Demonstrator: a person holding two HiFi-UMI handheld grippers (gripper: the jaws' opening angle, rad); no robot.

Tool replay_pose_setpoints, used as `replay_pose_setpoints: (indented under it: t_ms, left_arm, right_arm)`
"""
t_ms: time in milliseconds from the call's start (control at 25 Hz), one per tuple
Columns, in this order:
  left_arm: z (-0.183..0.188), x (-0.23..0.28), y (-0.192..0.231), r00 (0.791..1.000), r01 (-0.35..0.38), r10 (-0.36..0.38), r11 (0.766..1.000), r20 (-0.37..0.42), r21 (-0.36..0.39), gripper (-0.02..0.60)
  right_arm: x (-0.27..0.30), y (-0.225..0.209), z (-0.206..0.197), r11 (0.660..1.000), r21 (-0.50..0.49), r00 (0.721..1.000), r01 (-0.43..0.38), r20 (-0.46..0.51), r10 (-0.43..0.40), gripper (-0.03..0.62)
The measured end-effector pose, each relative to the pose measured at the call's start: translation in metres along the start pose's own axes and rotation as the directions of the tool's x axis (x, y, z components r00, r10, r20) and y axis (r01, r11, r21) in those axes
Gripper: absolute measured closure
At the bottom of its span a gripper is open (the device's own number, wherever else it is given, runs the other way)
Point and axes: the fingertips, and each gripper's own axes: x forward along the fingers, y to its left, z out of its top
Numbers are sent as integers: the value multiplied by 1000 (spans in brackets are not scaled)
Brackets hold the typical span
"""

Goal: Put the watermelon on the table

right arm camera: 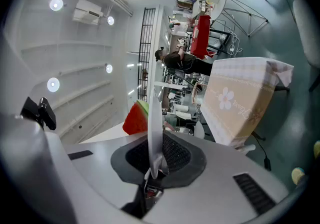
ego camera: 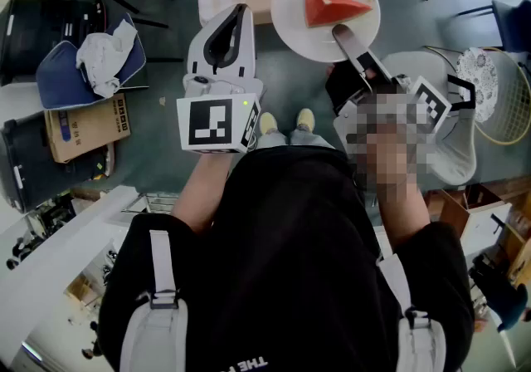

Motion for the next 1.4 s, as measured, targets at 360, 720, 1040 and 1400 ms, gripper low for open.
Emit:
replay_pose_setpoints:
  t_ms: [360, 720, 1040, 1400]
  left_arm:
    - [-3, -7, 1, 1000, 13, -13, 1000, 4, -16, 574]
    - [2, -26, 9, 1000, 24, -23, 1000, 19, -18, 574]
    - [9, -46, 25, 998, 44, -43, 999, 46, -12, 574]
    - [-2, -71, 59, 996, 70, -68, 997, 56, -35, 574]
  right_arm:
    - [-5, -5, 2, 999, -19, 1000, 28, 15, -27, 565]
    - [-11, 6, -5, 1000, -9, 999, 11, 51, -10, 565]
    - [-6, 16, -25, 999, -34, 998, 19, 60, -17, 565]
    - [14, 22, -55, 997, -67, 995, 42, 88, -36, 565]
